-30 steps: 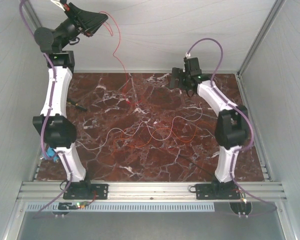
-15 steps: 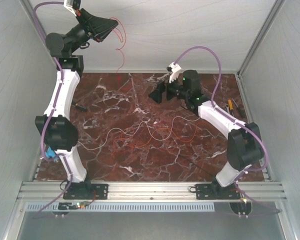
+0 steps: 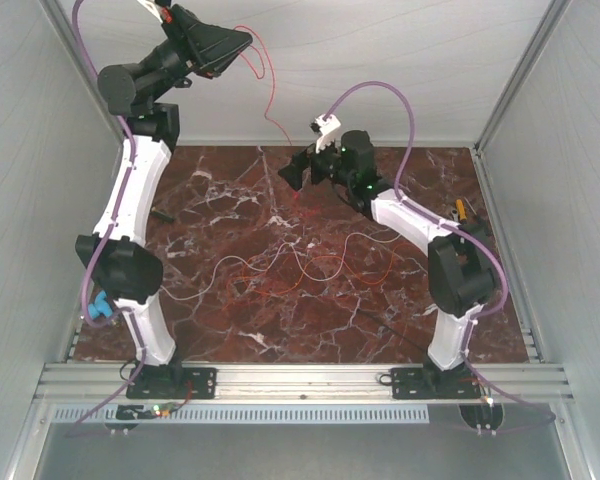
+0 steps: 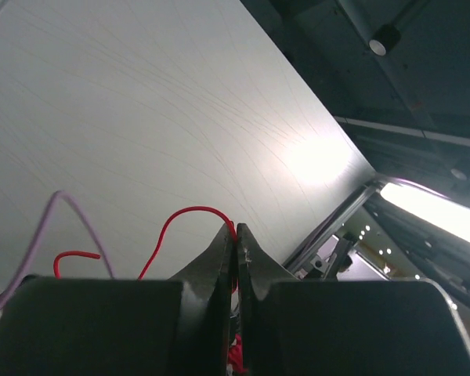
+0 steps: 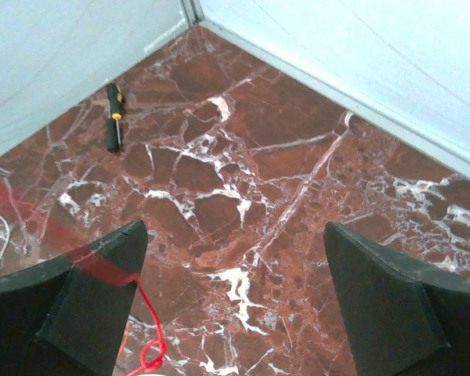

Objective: Zip-tie the wires
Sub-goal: Place the cable at the center of the board.

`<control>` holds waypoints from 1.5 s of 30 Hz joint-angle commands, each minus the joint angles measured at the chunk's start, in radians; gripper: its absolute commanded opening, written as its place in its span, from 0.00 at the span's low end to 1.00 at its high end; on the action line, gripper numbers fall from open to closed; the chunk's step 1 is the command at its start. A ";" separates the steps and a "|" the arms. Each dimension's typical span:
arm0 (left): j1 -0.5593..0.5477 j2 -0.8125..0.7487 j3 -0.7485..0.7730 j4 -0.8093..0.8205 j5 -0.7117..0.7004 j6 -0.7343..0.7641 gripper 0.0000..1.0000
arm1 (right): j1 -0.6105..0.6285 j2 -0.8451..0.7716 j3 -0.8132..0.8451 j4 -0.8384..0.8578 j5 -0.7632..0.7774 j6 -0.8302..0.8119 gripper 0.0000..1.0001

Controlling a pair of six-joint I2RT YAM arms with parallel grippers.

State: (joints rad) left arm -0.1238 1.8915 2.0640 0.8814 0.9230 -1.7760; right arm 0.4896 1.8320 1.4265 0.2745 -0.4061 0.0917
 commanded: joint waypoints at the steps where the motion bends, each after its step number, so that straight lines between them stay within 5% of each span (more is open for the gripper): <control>1: -0.018 0.030 0.102 0.025 -0.005 -0.003 0.00 | 0.050 0.058 0.010 0.068 0.080 0.015 0.88; 7: -0.019 0.051 0.146 0.014 -0.015 -0.010 0.00 | 0.128 0.084 -0.038 0.132 0.002 0.121 0.49; 11: -0.017 0.053 0.157 0.016 -0.018 -0.009 0.00 | 0.154 0.083 -0.048 0.155 0.039 0.130 0.00; 17: -0.007 0.050 0.165 0.013 -0.015 -0.008 0.00 | 0.139 0.058 -0.040 0.082 0.127 0.128 0.00; 25: 0.029 0.003 0.101 0.001 0.011 0.019 0.00 | 0.101 -0.066 -0.086 -0.078 0.050 0.042 0.00; 29: 0.036 -0.090 -0.033 -0.134 0.059 0.160 0.00 | 0.040 -0.143 -0.078 -0.323 0.112 -0.014 0.00; 36: 0.028 -0.352 -0.527 -0.285 0.045 0.370 0.00 | -0.121 -0.273 -0.108 -0.672 0.162 -0.035 0.00; 45: 0.015 -0.627 -0.818 -0.842 -0.110 0.760 0.00 | -0.148 -0.382 -0.201 -0.910 0.340 -0.038 0.00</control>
State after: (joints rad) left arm -0.1051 1.3659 1.2842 0.2993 0.8940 -1.2358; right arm 0.3401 1.4967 1.2621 -0.4828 -0.1547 0.0631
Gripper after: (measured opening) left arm 0.003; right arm 0.002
